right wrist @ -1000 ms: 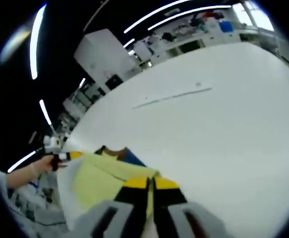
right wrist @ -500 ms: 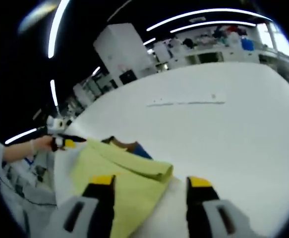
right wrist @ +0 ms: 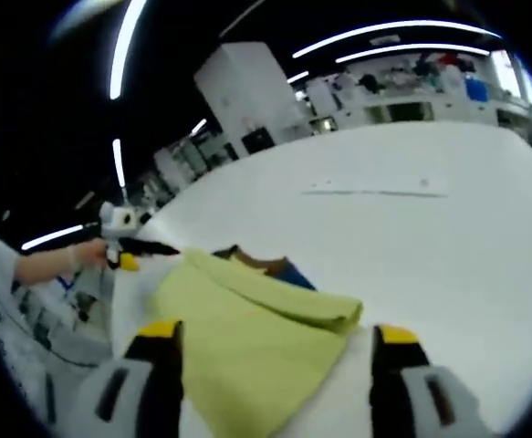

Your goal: Fold the garment on the visible template until the final outline fits inside the template.

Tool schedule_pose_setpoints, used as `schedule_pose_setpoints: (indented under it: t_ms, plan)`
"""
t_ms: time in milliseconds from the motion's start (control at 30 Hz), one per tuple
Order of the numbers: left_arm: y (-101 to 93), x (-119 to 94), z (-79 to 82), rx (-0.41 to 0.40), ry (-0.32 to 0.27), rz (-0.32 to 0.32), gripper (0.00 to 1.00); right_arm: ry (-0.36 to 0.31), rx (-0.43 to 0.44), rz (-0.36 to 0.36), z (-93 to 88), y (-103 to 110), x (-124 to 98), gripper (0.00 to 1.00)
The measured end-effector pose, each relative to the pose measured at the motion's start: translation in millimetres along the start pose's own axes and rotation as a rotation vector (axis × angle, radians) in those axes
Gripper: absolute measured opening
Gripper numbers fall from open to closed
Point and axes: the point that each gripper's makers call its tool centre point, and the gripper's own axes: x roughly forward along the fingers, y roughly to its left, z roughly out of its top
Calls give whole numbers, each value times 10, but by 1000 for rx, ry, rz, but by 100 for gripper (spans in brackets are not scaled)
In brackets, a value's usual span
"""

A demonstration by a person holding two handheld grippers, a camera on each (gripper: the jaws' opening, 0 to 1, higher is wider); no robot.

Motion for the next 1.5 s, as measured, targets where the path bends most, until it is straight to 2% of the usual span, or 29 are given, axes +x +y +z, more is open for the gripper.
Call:
schedule_pose_setpoints:
  t_ms: [233,500,700,900,1133,1200,1400,1500]
  plan:
    - [50,82,-52,-10,21,3,84,25,6,15,-100,49,33,80]
    - [72,119,6,-18,7,14,82,43,26,28,-169,42,106,77]
    - [21,152,78,-21,-6,-11,78,44,42,32,-194,23,184,76]
    - [96,240,30,-29,19,-10,79,40,58,32,-192,-26,258,75]
    - [83,315,120,-46,-18,-33,78,5,83,41,-109,-10,300,71]
    - [103,339,130,-48,-15,-30,78,-2,58,26,-77,-48,267,68]
    - [139,350,95,-53,-7,-30,77,-11,28,11,-48,-71,126,68]
    - [148,350,121,-68,-25,-33,77,-37,38,29,21,25,93,67]
